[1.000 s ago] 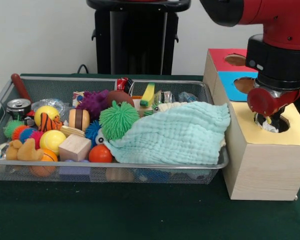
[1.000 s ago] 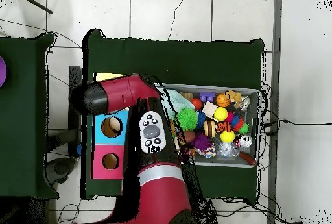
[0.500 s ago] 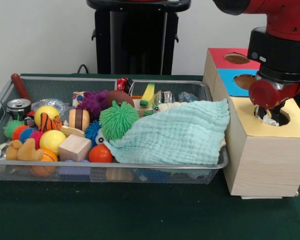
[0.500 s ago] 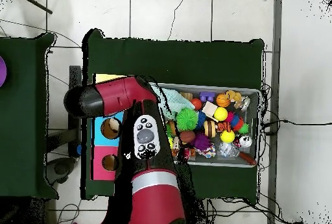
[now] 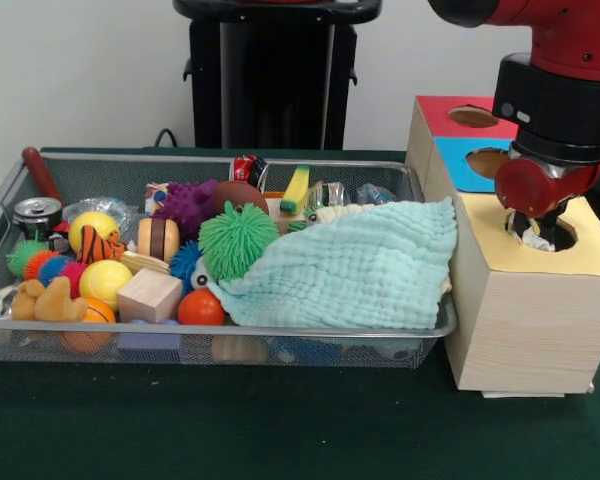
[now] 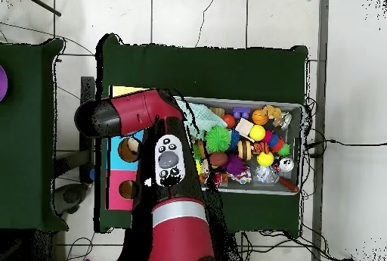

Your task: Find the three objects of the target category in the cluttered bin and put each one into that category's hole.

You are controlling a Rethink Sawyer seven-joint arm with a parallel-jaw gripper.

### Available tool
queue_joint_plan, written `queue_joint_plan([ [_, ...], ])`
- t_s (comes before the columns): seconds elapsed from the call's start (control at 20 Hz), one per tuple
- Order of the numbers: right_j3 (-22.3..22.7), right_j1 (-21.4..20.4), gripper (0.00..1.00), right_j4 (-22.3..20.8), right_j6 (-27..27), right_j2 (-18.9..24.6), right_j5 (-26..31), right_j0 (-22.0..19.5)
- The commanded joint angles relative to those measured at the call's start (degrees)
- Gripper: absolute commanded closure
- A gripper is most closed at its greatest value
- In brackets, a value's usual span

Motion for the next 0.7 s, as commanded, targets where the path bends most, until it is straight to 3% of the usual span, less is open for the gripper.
queue_joint_plan([
  [0.05,-0.23,-2.19,0.00,-1.80,6.29,-1.14,1.64,-1.14],
  [0.1,-0.25,-2.19,0.00,-1.75,6.13,-1.05,1.90,-1.18],
  [0.15,-0.61,-2.13,1.00,-1.75,5.79,-0.98,2.73,-1.16],
  [0.7,0.30,-1.58,1.00,-0.52,4.69,1.01,3.85,-2.30],
])
